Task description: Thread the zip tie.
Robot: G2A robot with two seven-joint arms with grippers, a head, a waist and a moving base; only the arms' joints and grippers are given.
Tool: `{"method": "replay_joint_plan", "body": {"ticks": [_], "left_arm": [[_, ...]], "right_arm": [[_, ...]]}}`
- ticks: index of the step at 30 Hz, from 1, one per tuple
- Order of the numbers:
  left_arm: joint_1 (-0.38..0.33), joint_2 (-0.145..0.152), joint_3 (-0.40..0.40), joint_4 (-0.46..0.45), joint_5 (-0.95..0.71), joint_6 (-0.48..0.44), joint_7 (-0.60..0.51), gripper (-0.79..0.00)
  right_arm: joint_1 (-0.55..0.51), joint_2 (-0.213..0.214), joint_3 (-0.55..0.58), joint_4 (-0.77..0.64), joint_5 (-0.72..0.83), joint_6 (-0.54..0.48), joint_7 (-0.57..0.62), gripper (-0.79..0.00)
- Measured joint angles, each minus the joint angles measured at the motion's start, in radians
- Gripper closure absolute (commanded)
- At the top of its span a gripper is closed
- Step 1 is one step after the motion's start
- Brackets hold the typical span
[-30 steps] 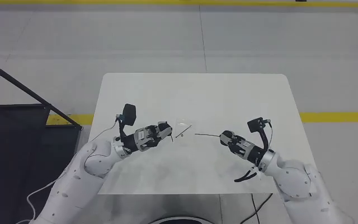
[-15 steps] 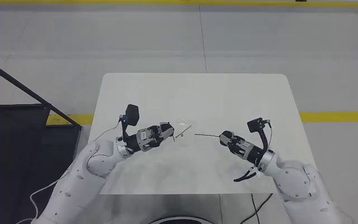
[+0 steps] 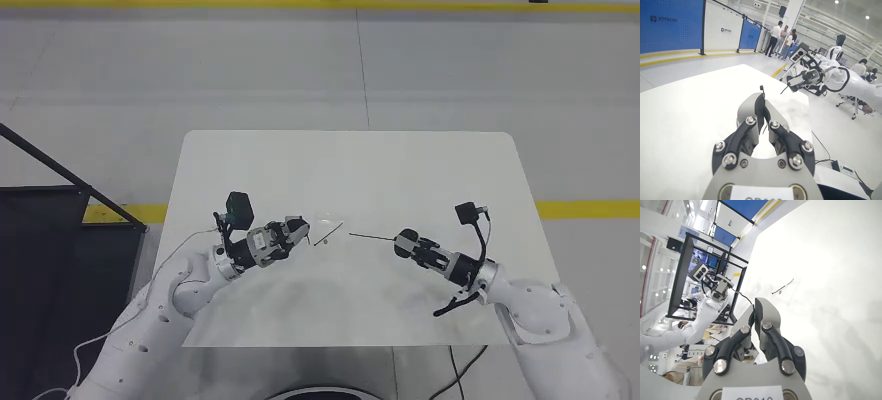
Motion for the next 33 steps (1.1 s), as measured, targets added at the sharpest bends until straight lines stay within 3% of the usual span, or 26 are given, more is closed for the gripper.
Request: {"method": "replay_joint_plan", "body": {"ticks": [8, 22, 29, 33], "left_arm": [[-0.009, -0.022, 0.053, 0.005, 0.097, 0.076, 0.09, 0.0], [-0.01, -0.024, 0.055, 0.007, 0.093, 0.085, 0.092, 0.0], [0.013, -0.031, 0.055, -0.042, 0.16, 0.198, 0.114, 0.0], [0.023, -0.035, 0.058, -0.054, 0.209, 0.252, 0.134, 0.0]], "right_arm": [[0.068, -0.008, -0.063, 0.023, 0.063, 0.04, 0.038, 0.0], [0.083, -0.009, -0.076, 0.021, 0.055, 0.043, 0.033, 0.0], [0.065, -0.018, -0.113, -0.089, -0.036, 0.256, -0.128, 0.0], [0.054, -0.023, -0.133, -0.122, -0.046, 0.297, -0.184, 0.0]]}}
